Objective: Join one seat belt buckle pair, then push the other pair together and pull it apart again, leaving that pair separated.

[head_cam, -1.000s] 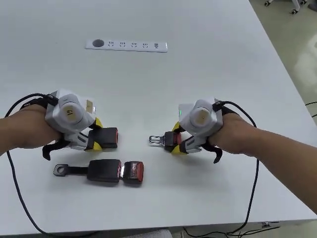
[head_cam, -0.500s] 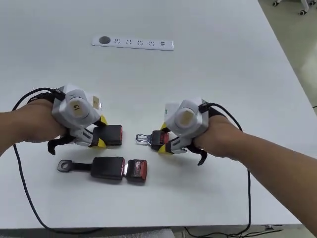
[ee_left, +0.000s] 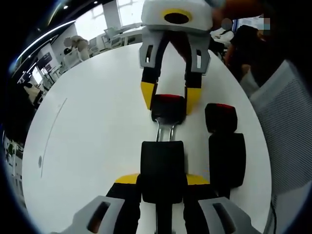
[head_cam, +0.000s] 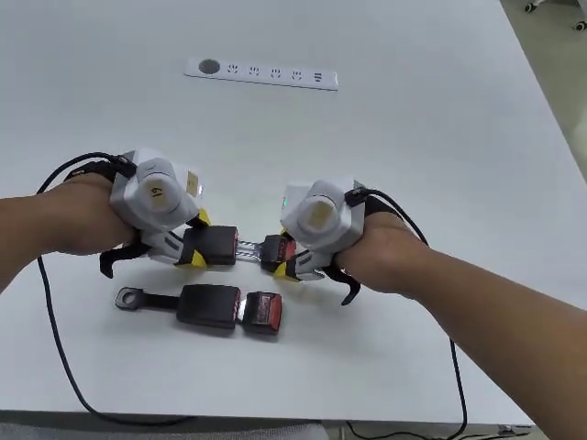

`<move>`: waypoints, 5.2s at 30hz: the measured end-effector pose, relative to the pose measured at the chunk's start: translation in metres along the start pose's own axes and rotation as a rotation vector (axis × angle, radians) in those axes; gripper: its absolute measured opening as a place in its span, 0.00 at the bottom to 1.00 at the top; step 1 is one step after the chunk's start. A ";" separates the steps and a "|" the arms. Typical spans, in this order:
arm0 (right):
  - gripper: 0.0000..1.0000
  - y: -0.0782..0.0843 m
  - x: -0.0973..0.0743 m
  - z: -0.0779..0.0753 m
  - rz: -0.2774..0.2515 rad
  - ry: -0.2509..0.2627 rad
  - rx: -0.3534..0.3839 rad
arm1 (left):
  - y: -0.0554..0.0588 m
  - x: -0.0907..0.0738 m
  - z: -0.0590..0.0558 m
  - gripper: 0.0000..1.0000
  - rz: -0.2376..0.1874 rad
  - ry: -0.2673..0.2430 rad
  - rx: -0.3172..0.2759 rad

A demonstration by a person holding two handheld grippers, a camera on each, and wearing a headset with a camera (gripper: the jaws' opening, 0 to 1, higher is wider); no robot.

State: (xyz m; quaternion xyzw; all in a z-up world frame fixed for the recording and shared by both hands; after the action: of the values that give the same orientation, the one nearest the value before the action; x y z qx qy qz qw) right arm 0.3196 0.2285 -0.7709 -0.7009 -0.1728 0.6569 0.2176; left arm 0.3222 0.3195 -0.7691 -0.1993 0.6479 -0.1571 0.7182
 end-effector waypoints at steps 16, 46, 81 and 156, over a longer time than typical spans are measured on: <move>0.31 -0.011 0.004 0.001 -0.065 -0.041 -0.008 | 0.001 0.002 0.001 0.33 -0.016 0.019 0.044; 0.29 -0.023 0.014 -0.001 -0.045 -0.054 0.005 | -0.001 0.004 0.001 0.32 -0.032 0.018 0.022; 0.32 0.057 -0.033 -0.004 0.023 -0.041 -0.001 | -0.001 0.002 0.001 0.34 -0.014 0.022 0.021; 1.00 0.058 -0.124 0.081 -0.319 0.347 0.418 | 0.091 -0.119 -0.087 1.00 -0.182 -0.396 -0.549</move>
State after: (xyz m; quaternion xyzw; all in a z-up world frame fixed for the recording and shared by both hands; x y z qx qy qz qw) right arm 0.2263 0.1202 -0.6999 -0.7068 -0.1020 0.5063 0.4834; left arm 0.2196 0.4487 -0.7175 -0.4686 0.4936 0.0013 0.7327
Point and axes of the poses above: the centre of the closed fingertips' face, and the gripper's own axes: x roughly forward along the fingers, z roughly to its left, y roughly out of its underside, the point moved 1 cm from there along -x, roughly backward along the fingers, and after that the axes turned 2 degrees about -y, right-handed, at the moved point
